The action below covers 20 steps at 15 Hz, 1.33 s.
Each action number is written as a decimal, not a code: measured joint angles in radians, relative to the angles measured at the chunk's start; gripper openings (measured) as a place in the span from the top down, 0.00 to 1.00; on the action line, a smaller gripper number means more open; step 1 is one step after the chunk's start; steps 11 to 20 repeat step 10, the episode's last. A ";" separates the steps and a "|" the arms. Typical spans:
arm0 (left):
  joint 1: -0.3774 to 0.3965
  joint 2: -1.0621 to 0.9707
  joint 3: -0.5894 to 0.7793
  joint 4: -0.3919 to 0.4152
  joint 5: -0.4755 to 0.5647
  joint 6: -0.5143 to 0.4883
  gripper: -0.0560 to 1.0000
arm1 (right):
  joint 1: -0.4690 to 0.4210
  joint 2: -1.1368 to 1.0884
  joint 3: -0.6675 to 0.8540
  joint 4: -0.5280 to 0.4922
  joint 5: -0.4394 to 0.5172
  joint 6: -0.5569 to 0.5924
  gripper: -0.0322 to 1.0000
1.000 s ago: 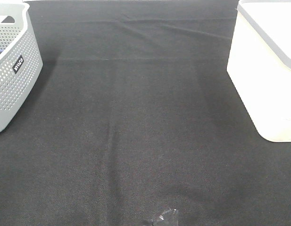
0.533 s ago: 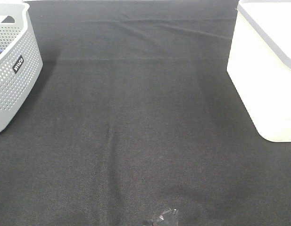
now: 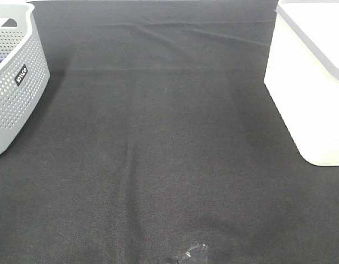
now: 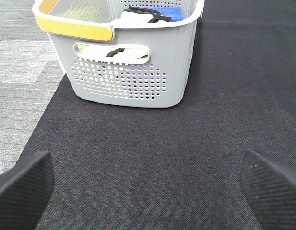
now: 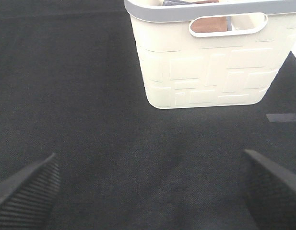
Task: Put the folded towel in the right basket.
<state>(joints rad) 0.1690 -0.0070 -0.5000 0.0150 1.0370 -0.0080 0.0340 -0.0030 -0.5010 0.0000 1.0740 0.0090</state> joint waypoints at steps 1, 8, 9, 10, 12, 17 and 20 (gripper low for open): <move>0.000 0.000 0.000 0.000 0.000 0.000 0.02 | 0.000 0.000 0.000 0.000 0.000 0.000 0.03; 0.000 0.000 0.000 0.000 0.000 0.000 0.02 | 0.000 0.000 0.000 0.000 0.000 0.000 0.03; 0.000 0.000 0.000 0.000 0.000 0.000 0.02 | 0.000 0.000 0.000 0.000 0.000 0.000 0.03; 0.000 0.000 0.000 0.000 0.000 0.000 0.02 | 0.000 0.000 0.000 0.000 0.000 0.000 0.03; 0.000 0.000 0.000 0.000 0.000 0.000 0.02 | 0.000 0.000 0.000 0.000 0.000 0.000 0.03; 0.000 0.000 0.000 0.000 0.000 0.000 0.02 | 0.000 0.000 0.000 0.000 0.000 0.000 0.03; 0.000 0.000 0.000 0.000 0.000 0.000 0.02 | 0.000 0.000 0.000 0.000 0.000 0.000 0.03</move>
